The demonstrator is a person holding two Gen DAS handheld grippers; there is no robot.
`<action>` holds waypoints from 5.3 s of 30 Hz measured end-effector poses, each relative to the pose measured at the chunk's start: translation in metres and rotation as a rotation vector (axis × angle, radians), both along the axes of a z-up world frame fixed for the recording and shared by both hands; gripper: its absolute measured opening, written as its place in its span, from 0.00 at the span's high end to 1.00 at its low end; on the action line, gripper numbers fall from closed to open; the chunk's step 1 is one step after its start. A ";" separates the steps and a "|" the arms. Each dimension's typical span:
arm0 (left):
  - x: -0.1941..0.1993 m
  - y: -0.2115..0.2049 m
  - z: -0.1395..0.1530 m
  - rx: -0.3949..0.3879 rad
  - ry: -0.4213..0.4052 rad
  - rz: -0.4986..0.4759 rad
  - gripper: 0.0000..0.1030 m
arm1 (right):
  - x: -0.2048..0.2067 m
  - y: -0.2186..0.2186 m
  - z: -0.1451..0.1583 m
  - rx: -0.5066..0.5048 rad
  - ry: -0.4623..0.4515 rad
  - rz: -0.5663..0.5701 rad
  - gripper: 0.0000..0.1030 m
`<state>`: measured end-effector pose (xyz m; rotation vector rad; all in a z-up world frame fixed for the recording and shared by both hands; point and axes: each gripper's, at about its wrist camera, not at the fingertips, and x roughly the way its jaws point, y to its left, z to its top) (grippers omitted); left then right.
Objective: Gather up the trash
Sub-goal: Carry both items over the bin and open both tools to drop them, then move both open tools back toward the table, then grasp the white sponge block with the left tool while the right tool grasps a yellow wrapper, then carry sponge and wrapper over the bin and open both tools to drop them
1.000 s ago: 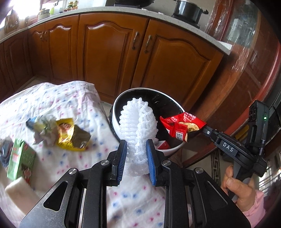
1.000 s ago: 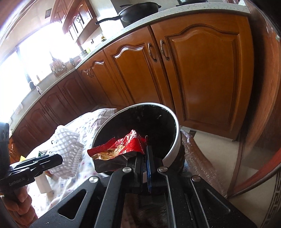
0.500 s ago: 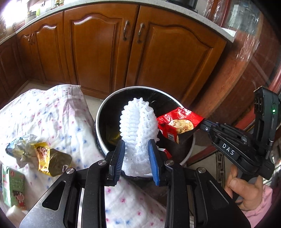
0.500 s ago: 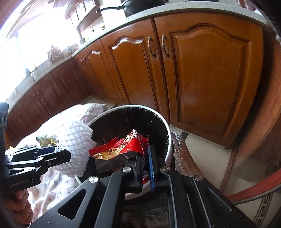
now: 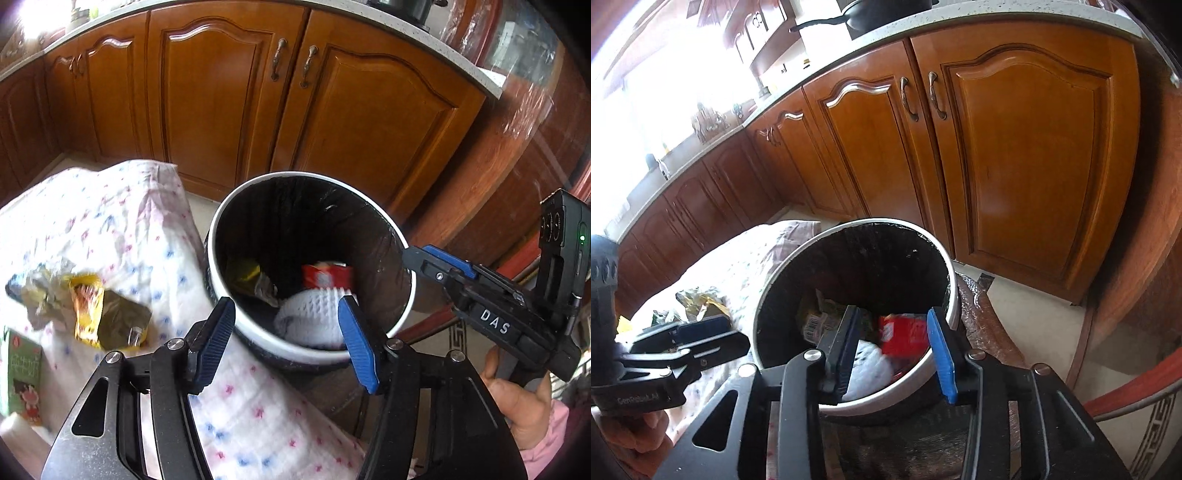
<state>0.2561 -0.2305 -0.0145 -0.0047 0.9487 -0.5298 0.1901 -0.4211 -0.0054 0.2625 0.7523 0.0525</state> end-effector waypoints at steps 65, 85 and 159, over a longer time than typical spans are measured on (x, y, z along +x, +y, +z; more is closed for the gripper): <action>-0.082 0.240 -0.039 -0.149 0.023 0.384 0.43 | 0.037 0.215 -0.031 0.041 0.016 0.341 0.61; -0.087 0.186 -0.011 -0.157 -0.036 0.252 0.70 | -0.019 0.159 0.003 0.112 -0.046 0.320 0.99; 0.002 0.019 0.014 -0.036 -0.044 0.043 0.38 | 0.004 0.011 0.005 0.153 -0.024 0.067 0.51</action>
